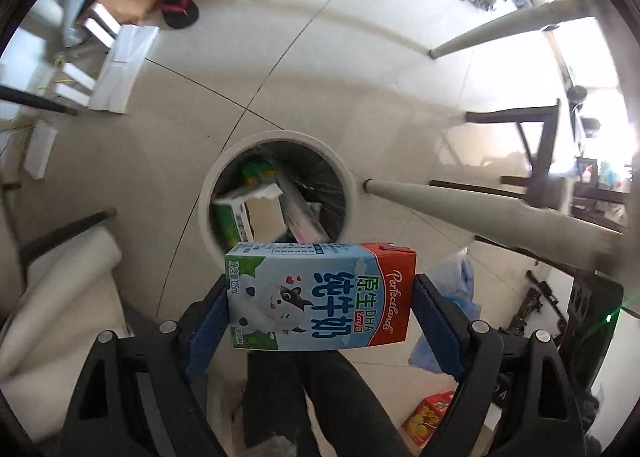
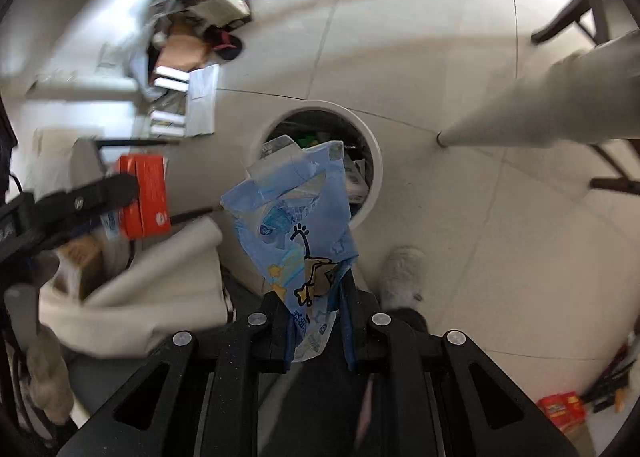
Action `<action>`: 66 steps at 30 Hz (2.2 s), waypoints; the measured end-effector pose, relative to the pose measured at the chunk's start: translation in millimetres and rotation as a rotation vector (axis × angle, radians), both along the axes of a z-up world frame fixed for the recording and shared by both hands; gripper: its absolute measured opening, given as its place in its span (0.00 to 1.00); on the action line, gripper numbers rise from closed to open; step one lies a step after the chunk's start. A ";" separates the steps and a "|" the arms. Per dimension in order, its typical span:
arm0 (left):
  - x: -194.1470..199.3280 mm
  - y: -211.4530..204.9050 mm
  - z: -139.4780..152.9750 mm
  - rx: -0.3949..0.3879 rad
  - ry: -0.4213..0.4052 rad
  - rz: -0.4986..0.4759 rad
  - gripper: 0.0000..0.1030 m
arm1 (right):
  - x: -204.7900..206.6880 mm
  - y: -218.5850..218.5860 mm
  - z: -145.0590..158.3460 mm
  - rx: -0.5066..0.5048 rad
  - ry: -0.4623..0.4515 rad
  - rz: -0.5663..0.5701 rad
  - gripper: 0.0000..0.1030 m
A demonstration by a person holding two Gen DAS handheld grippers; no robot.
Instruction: Collect trash
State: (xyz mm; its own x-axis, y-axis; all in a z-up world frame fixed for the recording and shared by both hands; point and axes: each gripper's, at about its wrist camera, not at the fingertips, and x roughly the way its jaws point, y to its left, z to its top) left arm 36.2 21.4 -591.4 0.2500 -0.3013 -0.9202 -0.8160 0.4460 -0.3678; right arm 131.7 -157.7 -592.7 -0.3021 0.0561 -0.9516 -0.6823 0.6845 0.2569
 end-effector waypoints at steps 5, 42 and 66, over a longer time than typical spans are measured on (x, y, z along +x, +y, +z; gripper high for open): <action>14.8 7.7 -78.9 -0.056 0.037 -0.010 0.95 | 26.1 13.9 -105.6 -0.021 0.053 -0.031 0.18; -60.6 -104.1 199.4 0.291 0.174 -0.039 1.00 | -3.4 -32.7 144.3 0.067 -0.102 0.054 0.99; -118.7 -96.9 465.4 0.287 -0.278 -0.297 1.00 | -82.4 -106.4 494.5 0.297 -0.115 -0.115 0.99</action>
State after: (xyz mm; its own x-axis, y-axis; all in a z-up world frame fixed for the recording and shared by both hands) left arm -82.5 -75.4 -126.0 0.4395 -0.1406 -0.8872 -0.5270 0.7595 -0.3814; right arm 49.2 -264.1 -98.2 -0.1694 0.3637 -0.9160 -0.6409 0.6654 0.3827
